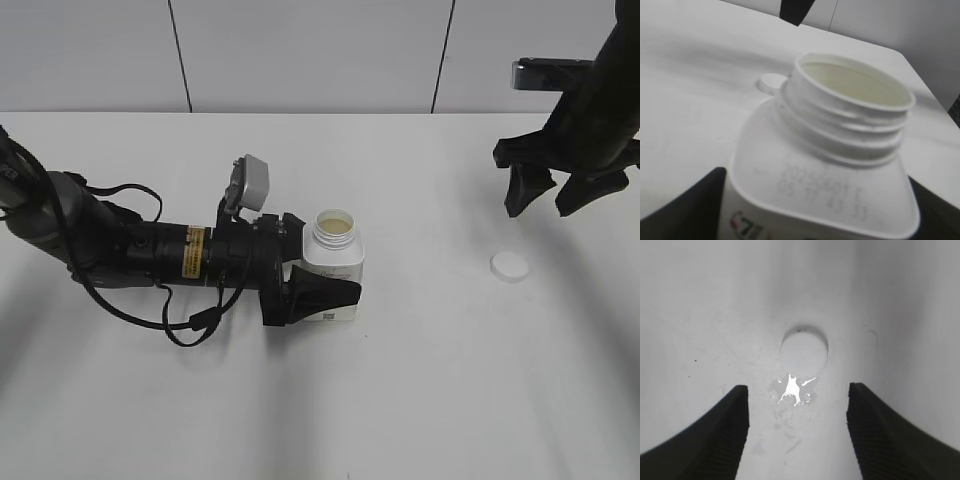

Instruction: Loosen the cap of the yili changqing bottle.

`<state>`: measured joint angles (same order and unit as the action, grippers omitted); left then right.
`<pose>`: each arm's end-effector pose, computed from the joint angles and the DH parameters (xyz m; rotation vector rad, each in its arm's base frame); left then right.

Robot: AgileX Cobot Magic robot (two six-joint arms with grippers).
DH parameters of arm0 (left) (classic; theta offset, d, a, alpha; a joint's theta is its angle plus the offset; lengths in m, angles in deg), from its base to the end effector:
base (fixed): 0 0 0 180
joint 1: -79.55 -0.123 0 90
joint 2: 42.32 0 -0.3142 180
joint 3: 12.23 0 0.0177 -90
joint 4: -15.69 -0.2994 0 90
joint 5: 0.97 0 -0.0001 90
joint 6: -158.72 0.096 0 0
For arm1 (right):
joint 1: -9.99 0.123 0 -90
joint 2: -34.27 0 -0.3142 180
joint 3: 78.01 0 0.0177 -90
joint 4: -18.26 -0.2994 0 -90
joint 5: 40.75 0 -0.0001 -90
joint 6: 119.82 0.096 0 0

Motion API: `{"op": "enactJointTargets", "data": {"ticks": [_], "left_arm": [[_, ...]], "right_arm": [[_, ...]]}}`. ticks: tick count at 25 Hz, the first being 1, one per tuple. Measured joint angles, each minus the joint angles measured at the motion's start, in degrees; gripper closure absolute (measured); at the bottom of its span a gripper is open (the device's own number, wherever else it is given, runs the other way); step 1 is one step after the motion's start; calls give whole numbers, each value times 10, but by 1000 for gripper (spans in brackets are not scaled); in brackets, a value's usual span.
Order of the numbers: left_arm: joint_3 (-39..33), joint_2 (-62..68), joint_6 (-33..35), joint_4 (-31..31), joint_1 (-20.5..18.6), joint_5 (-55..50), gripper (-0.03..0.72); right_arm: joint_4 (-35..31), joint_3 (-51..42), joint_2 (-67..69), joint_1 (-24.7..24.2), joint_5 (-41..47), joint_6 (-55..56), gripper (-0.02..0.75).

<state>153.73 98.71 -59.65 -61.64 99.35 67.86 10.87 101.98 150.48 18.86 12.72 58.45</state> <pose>0.3646 -0.2241 0.0333 1.2378 1.5804 -1.2260 0.4258 0.0765 0.1946 -0.1740 2.9587 0.1803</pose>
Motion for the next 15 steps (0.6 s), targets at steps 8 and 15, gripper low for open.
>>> {"op": "enactJointTargets", "data": {"ticks": [8, 15], "left_arm": [[0, -37, -9, -4, 0, 0, 125], [0, -82, -40, -15, 0, 2, 125]], "right_arm": [[1, 0, -24, 0, -2, 0, 246], [1, 0, -42, 0, -2, 0, 246]]}}
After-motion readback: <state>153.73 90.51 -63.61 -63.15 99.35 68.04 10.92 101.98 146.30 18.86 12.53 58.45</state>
